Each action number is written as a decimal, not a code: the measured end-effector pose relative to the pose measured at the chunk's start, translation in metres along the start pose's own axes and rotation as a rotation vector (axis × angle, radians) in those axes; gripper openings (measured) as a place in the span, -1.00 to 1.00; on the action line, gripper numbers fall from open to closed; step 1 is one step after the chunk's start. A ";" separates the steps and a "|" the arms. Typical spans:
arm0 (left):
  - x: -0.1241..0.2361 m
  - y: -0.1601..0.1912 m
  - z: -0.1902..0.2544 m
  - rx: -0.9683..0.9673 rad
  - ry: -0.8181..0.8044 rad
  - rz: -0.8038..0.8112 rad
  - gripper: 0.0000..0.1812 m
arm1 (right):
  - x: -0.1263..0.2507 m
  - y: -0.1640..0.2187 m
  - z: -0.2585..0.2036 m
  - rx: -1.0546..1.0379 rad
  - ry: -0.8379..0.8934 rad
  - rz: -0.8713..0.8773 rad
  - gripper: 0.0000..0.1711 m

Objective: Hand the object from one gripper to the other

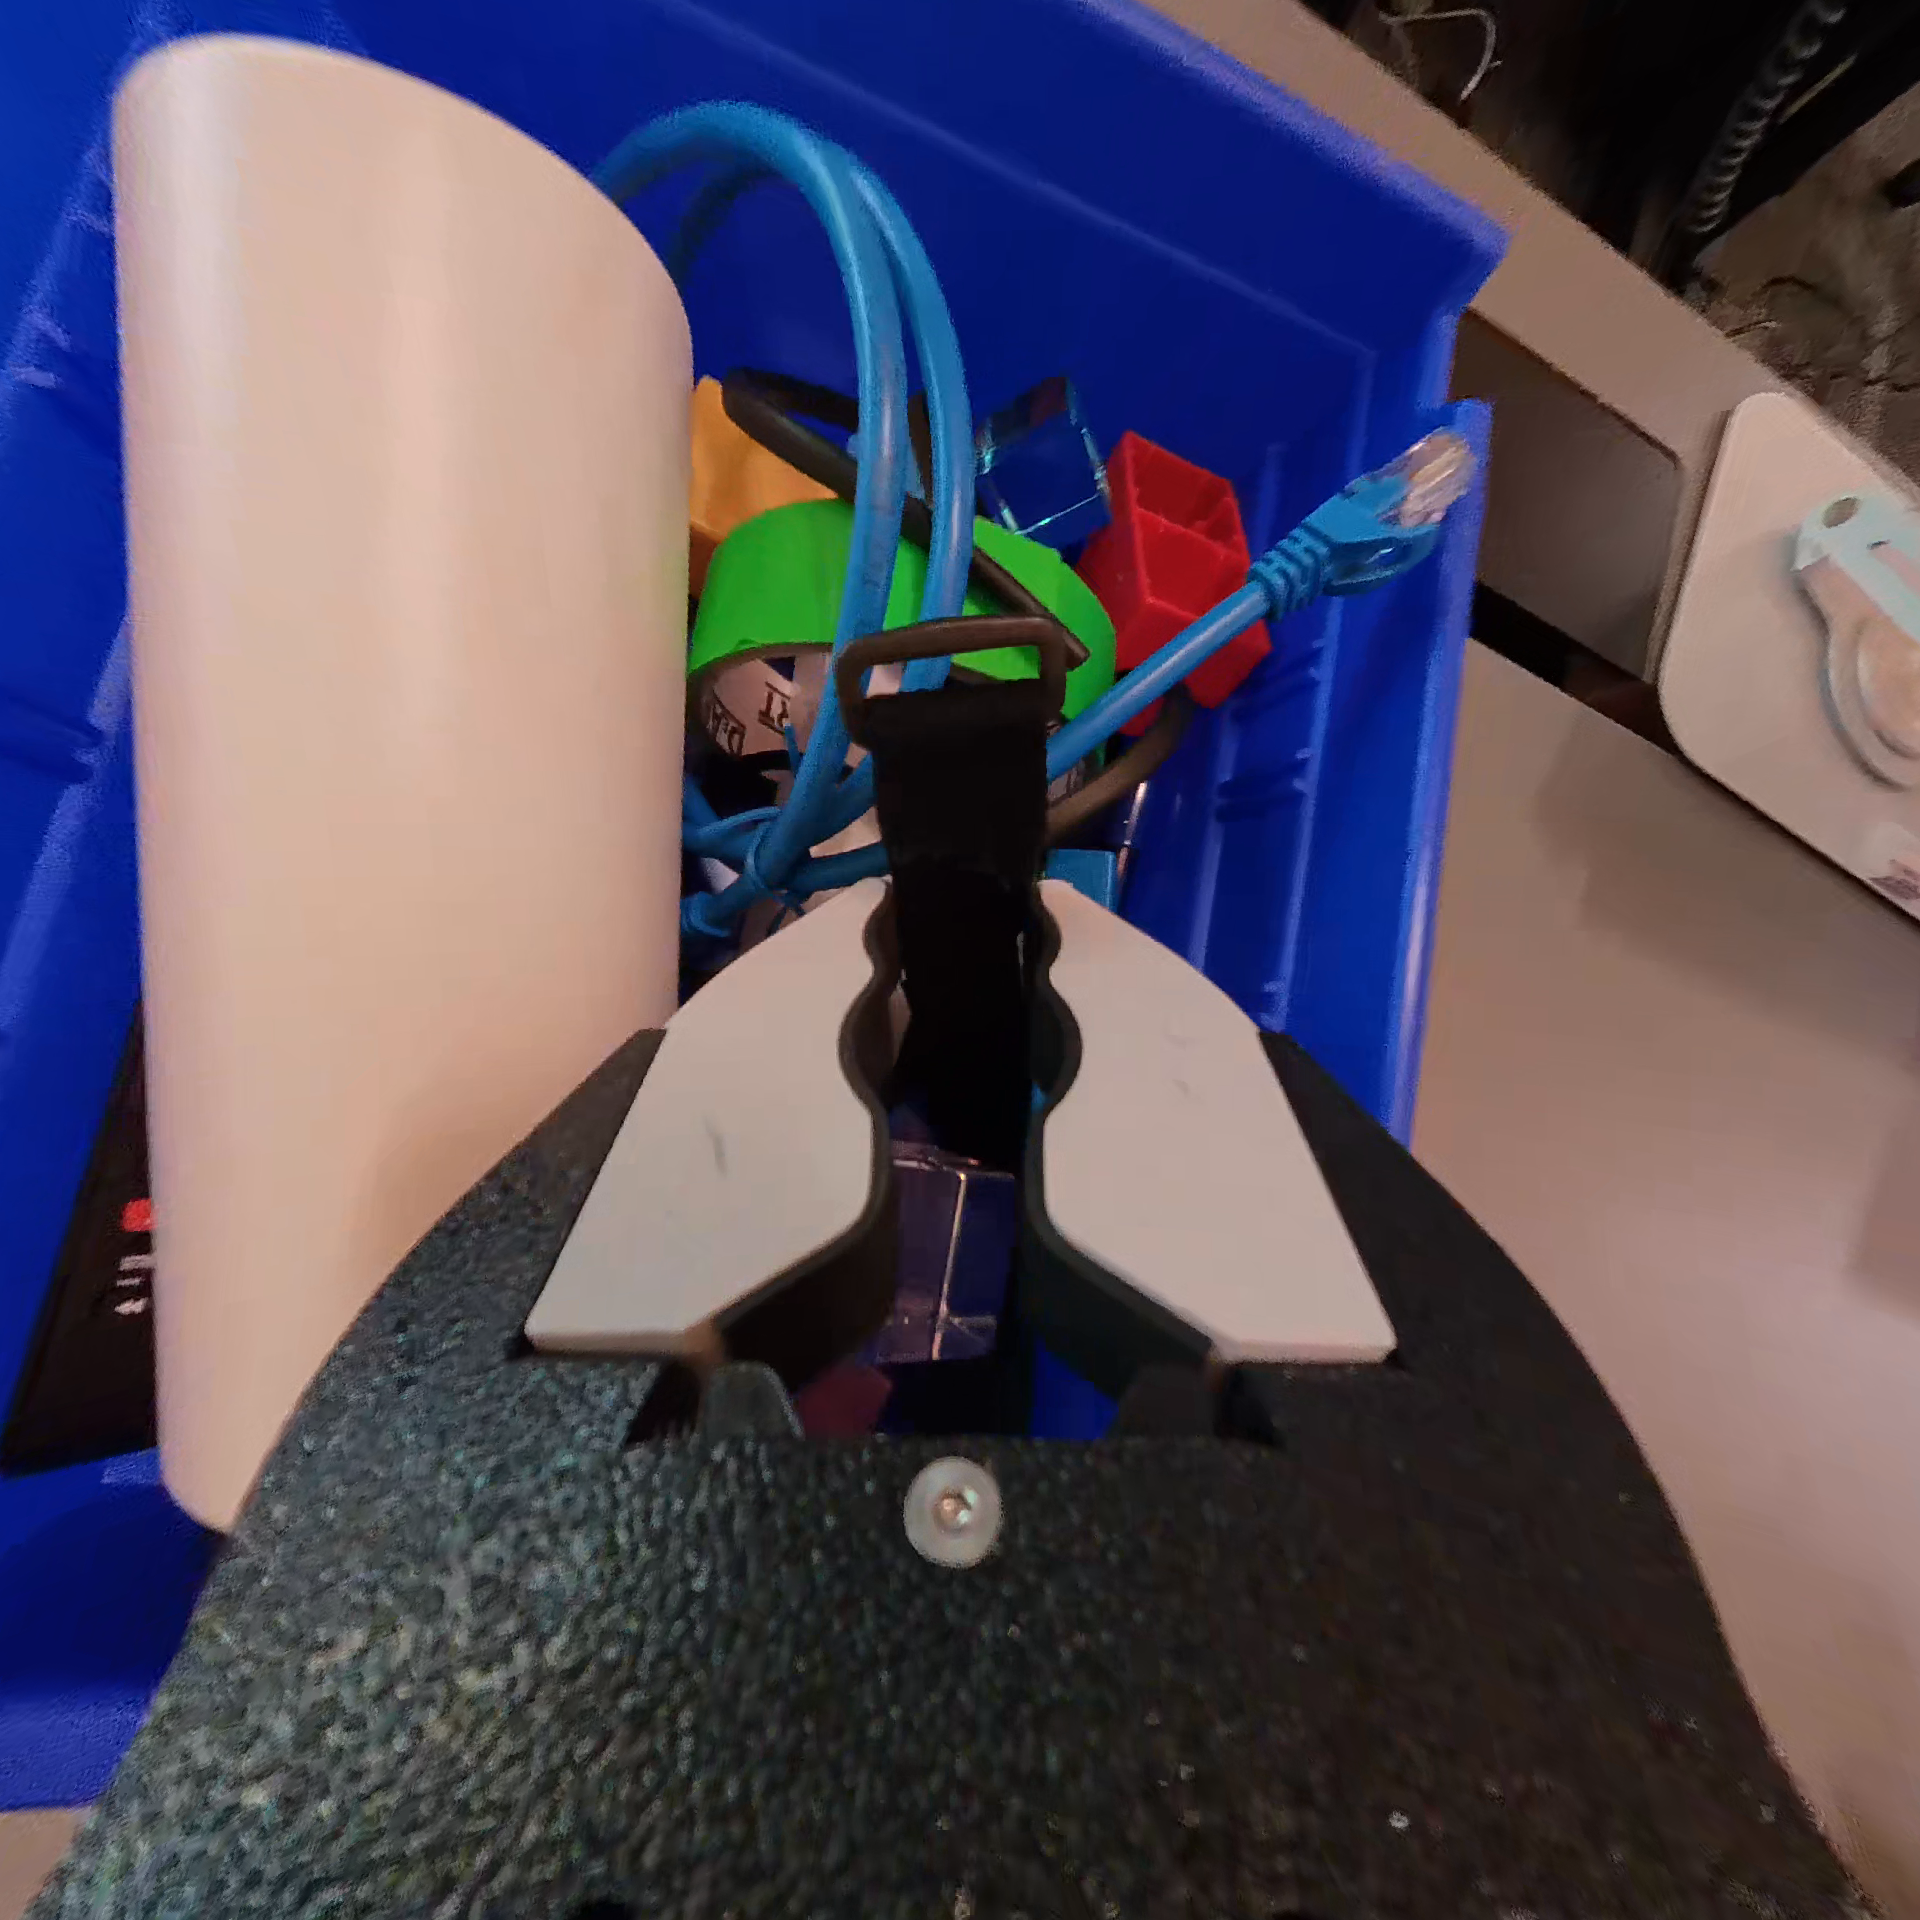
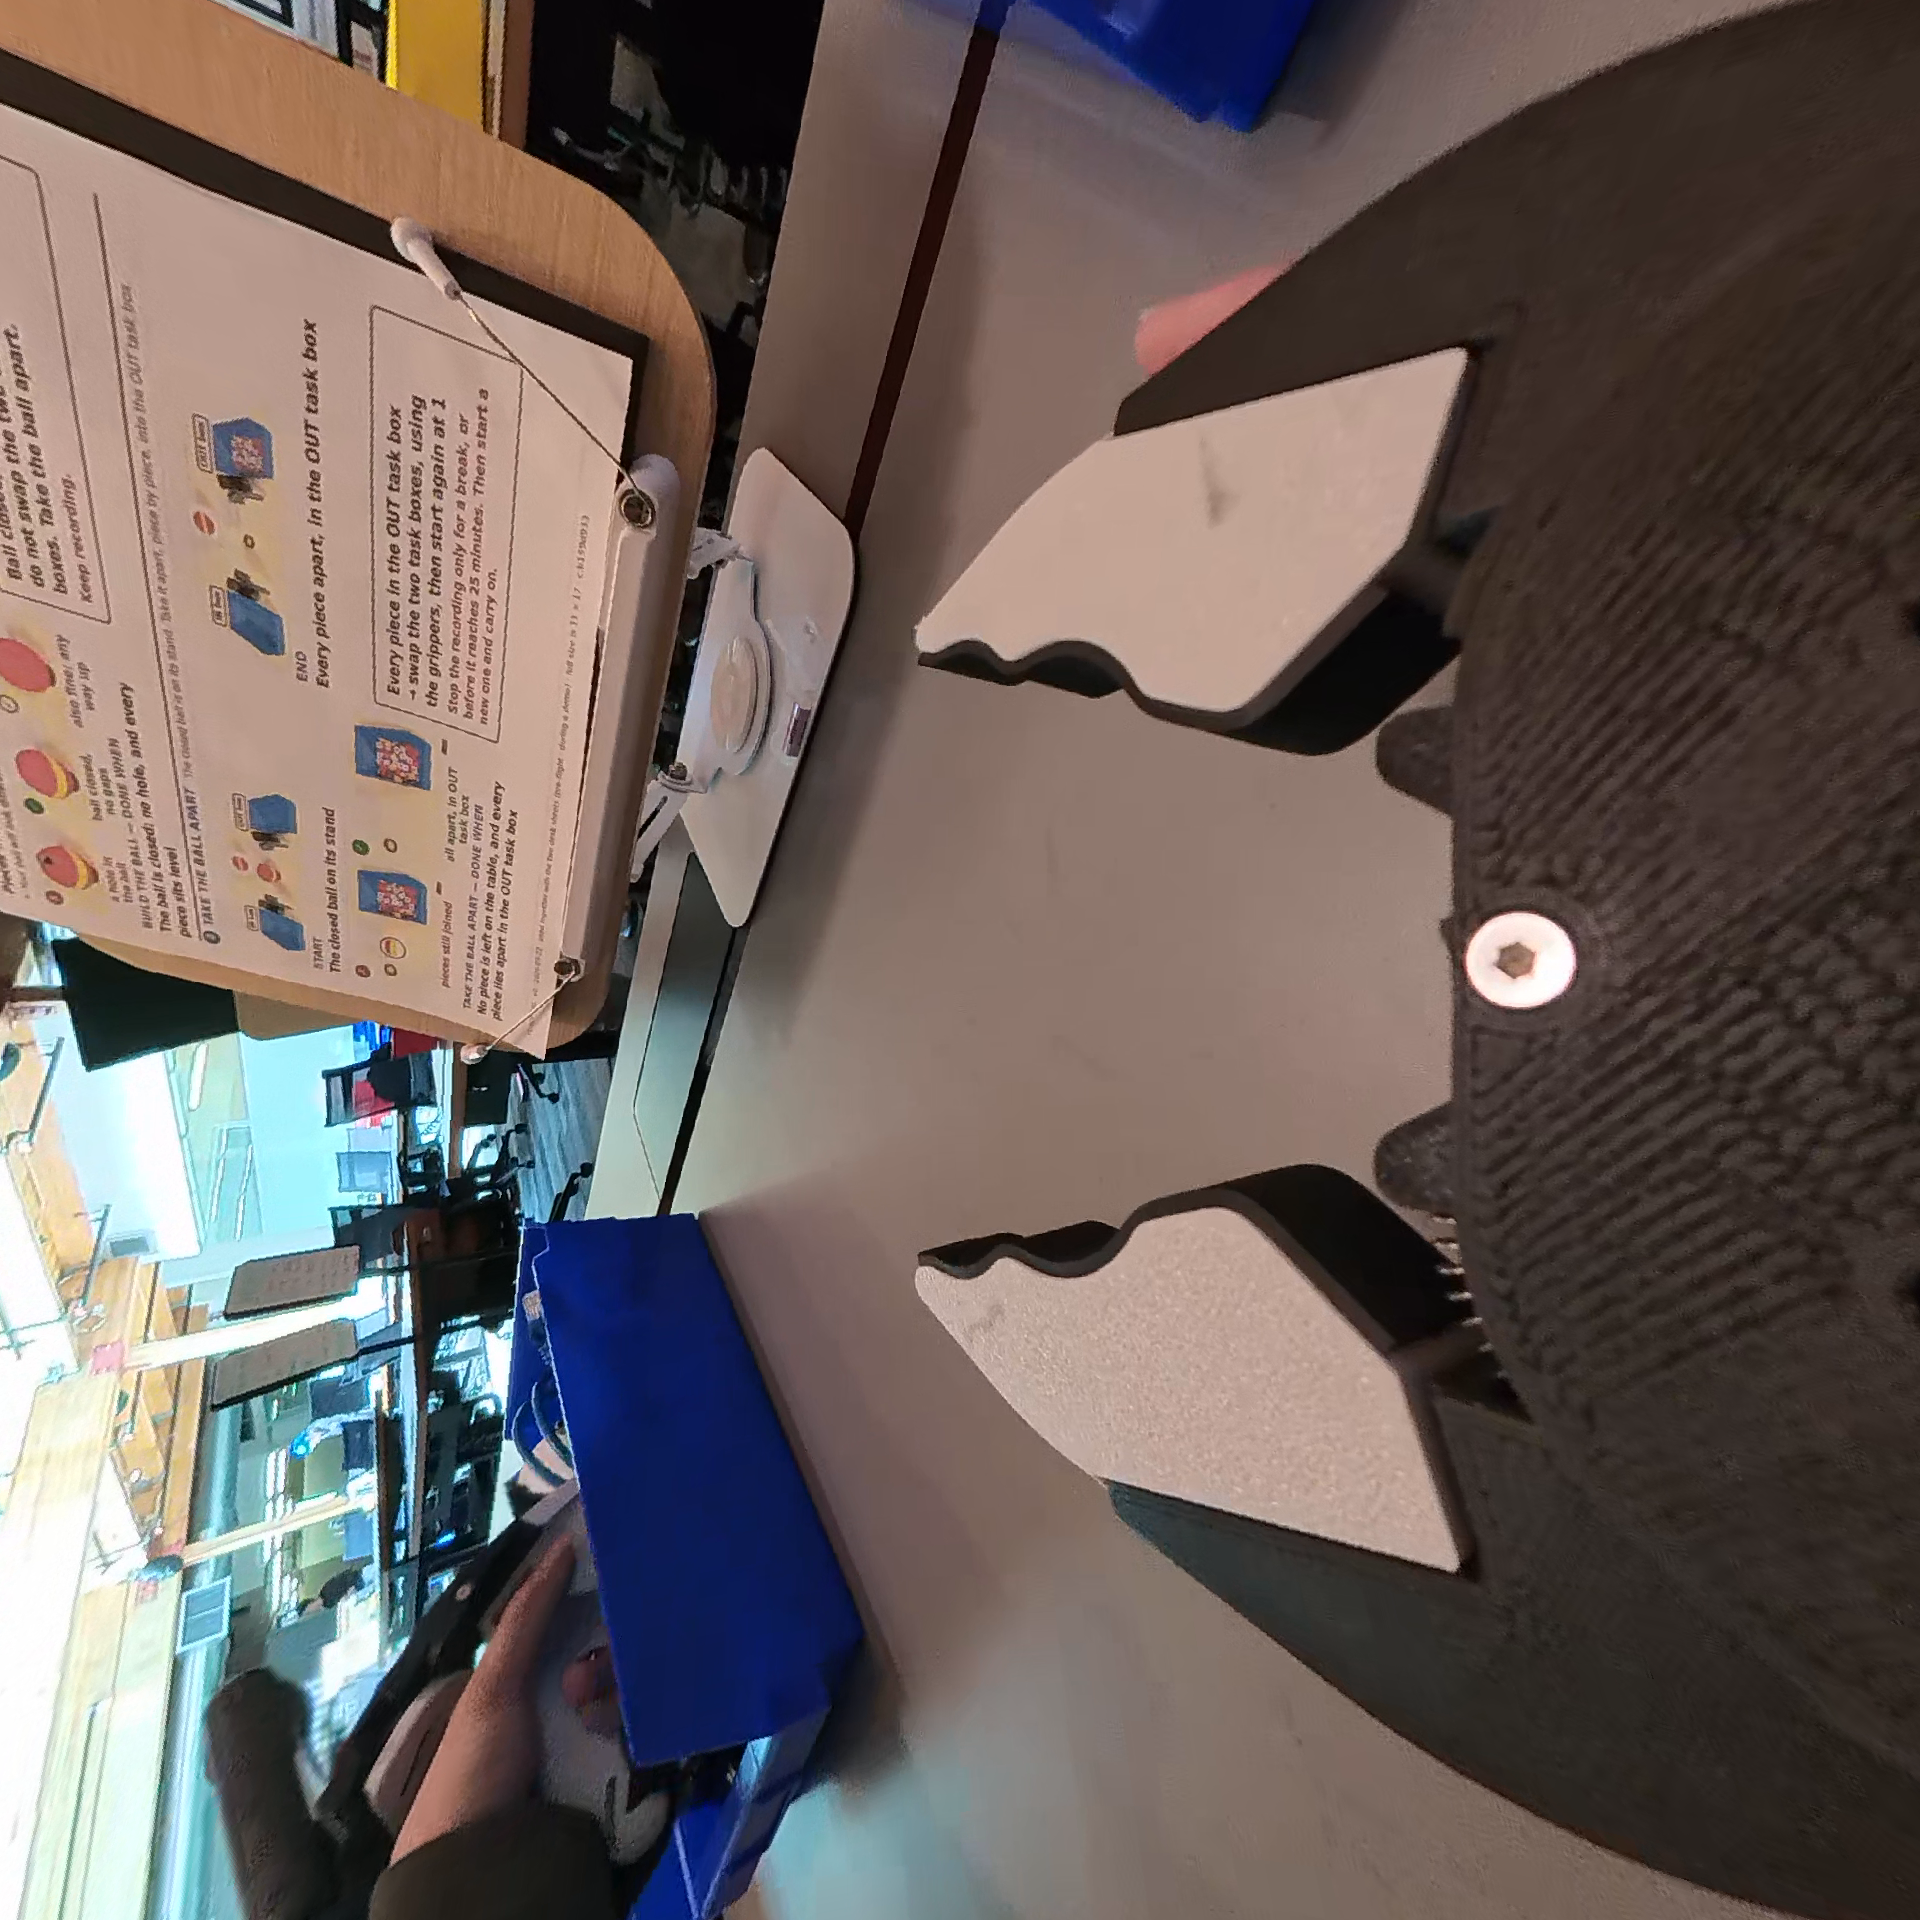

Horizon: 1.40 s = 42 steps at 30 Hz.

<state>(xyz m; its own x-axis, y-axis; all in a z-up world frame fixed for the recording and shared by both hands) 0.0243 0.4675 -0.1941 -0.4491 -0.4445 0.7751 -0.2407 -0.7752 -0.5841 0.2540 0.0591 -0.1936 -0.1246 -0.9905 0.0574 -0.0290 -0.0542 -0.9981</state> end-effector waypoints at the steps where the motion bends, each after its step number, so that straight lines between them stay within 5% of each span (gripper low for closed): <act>1: 0.005 -0.003 0.000 -0.002 0.016 0.009 -0.75 | 0.000 0.000 0.000 0.001 0.001 0.000 0.19; 8: 0.058 -0.034 0.015 -0.101 0.126 0.144 -0.77 | 0.000 0.000 -0.002 0.019 -0.005 -0.006 0.18; 16: 0.157 -0.081 0.043 -0.360 0.110 0.486 -0.80 | -0.004 0.000 -0.014 0.061 -0.060 0.000 0.17; 20: 0.208 -0.077 0.074 -0.412 0.286 0.567 -0.80 | -0.003 -0.009 -0.021 0.097 -0.059 0.057 0.14; 26: 0.253 -0.004 0.136 -0.526 0.655 0.550 -0.80 | 0.000 -0.025 -0.059 0.148 -0.203 0.176 -0.05; 35: 0.246 0.140 0.212 -0.569 1.021 0.405 -0.80 | 0.009 -0.071 -0.136 0.364 -0.162 0.288 -0.23; 40: 0.246 0.173 0.231 -0.549 1.107 0.353 -0.81 | 0.018 -0.066 -0.126 0.421 -0.005 0.226 -0.56; 42: 0.247 0.181 0.233 -0.563 1.118 0.342 -0.80 | 0.030 -0.069 -0.120 0.424 0.027 0.256 -0.93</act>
<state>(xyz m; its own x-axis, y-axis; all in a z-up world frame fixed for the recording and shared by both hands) 0.0700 0.1132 -0.0524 -0.9640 0.2437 0.1061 -0.1752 -0.2821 -0.9432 0.1333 0.0479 -0.1207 -0.1009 -0.9753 -0.1963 0.4117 0.1387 -0.9007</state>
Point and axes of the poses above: each gripper's, where its closed fingertips meet, x back along the fingers, y out of its underside, z = x × y across the jaws, the point moved 5 cm from there along x, back along the fingers, and after that the axes turned 3 degrees about -y, right-handed, at the moved point
